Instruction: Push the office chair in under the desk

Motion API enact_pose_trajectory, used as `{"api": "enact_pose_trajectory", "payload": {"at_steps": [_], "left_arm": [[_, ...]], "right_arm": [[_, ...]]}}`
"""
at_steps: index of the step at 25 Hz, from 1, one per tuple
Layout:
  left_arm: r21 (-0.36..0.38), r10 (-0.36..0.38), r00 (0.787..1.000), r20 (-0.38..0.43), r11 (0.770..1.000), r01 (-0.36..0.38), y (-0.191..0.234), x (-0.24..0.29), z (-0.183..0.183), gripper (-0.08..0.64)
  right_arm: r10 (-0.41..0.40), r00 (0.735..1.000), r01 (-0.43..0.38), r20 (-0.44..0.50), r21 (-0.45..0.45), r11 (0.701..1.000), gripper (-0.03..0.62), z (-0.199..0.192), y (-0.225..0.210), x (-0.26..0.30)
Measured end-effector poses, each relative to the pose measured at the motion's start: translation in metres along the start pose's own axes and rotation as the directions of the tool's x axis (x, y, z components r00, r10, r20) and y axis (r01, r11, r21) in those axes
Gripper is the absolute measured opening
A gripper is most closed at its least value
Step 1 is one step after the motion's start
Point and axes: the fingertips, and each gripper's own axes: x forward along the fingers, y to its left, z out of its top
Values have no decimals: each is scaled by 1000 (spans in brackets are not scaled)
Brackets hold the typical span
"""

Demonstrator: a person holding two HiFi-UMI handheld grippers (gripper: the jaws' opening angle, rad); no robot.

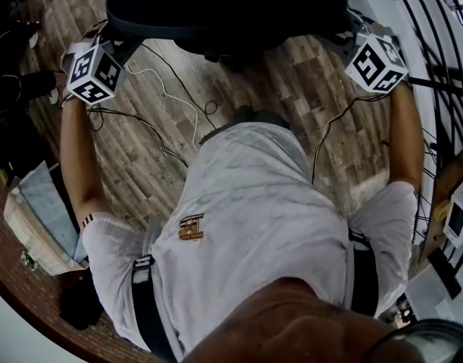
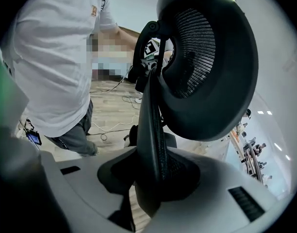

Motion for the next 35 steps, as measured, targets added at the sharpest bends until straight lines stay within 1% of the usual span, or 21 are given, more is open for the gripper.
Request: {"api": "enact_pose_trajectory", "payload": {"at_steps": [2,7,10,13,18,26,30,35], "left_arm": [[-11,3,1000,-8,1000,-3,6,3,-3,138],[-33,17,999,-27,999,-18,27,5,-27,139],[-47,27,999,-32,998,-29,44,9,-40,140],[-59,22,999,-31,998,-24,59,22,-52,135],[-79,35,999,-32,996,-38,83,32,-65,123],[-71,22,999,-37,997,-24,126,50,-86,118],[-42,12,1000,-19,999,-13,158,67,-92,114],[9,-29,1000,-8,1000,29,200,87,-109,101]], "right_arm": [[-9,1000,9,8,-15,1000,118,0,-9,4],[-12,1000,13,17,-49,999,114,12,-38,22],[0,1000,2,20,-59,998,112,13,-58,37],[20,1000,-19,23,-58,998,110,10,-73,52],[23,999,-21,29,-76,997,110,12,-105,67],[9,1000,-7,22,-67,998,110,10,-147,88],[-13,1000,14,10,-47,999,110,3,-172,96],[-39,999,39,-12,-24,999,110,-2,-210,113]]}}
